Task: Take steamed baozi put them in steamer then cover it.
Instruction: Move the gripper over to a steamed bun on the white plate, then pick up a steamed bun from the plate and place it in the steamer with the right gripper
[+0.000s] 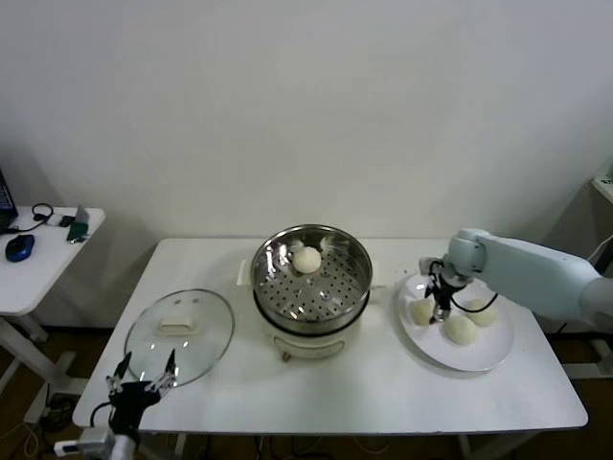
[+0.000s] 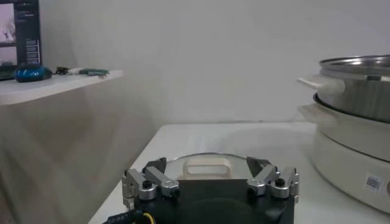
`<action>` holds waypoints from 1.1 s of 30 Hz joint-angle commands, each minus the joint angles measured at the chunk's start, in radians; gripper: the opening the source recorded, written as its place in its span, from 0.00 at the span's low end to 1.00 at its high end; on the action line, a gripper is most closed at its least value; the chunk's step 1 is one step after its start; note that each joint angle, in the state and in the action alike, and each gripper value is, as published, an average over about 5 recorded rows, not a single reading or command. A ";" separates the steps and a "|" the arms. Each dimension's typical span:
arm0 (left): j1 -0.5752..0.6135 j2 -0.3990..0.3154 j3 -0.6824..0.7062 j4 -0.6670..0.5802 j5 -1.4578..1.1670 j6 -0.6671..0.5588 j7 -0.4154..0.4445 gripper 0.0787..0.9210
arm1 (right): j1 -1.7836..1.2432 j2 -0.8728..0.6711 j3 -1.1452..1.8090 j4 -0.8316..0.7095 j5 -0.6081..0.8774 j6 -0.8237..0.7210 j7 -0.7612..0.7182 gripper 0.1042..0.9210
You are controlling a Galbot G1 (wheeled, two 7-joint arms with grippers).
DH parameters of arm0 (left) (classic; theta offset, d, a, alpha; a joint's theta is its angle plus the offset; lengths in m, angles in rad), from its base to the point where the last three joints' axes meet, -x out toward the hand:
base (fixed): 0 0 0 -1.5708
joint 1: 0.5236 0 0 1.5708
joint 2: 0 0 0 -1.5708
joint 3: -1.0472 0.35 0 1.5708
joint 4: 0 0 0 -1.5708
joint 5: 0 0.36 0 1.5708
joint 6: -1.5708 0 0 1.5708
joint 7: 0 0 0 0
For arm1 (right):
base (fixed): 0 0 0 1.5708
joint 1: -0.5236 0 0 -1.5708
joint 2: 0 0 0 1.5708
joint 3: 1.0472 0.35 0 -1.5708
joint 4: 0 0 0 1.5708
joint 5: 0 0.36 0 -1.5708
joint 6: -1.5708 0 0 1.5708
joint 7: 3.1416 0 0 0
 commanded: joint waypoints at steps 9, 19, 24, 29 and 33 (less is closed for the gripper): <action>0.004 -0.006 0.002 -0.014 0.002 0.002 -0.001 0.88 | 0.310 -0.065 -0.130 0.141 0.130 0.023 -0.072 0.57; 0.003 -0.007 0.011 -0.027 0.009 0.004 0.000 0.88 | 0.904 0.033 -0.342 0.321 0.475 0.016 -0.175 0.57; 0.002 -0.003 0.021 -0.032 0.010 0.004 0.002 0.88 | 0.921 0.168 -0.234 0.403 0.591 -0.061 -0.124 0.57; 0.004 -0.003 0.027 -0.038 0.015 0.004 0.004 0.88 | 0.820 0.313 -0.153 0.466 0.618 -0.132 -0.043 0.57; 0.007 -0.006 0.029 -0.039 0.017 0.004 0.004 0.88 | 0.702 0.409 -0.151 0.456 0.571 -0.152 0.003 0.57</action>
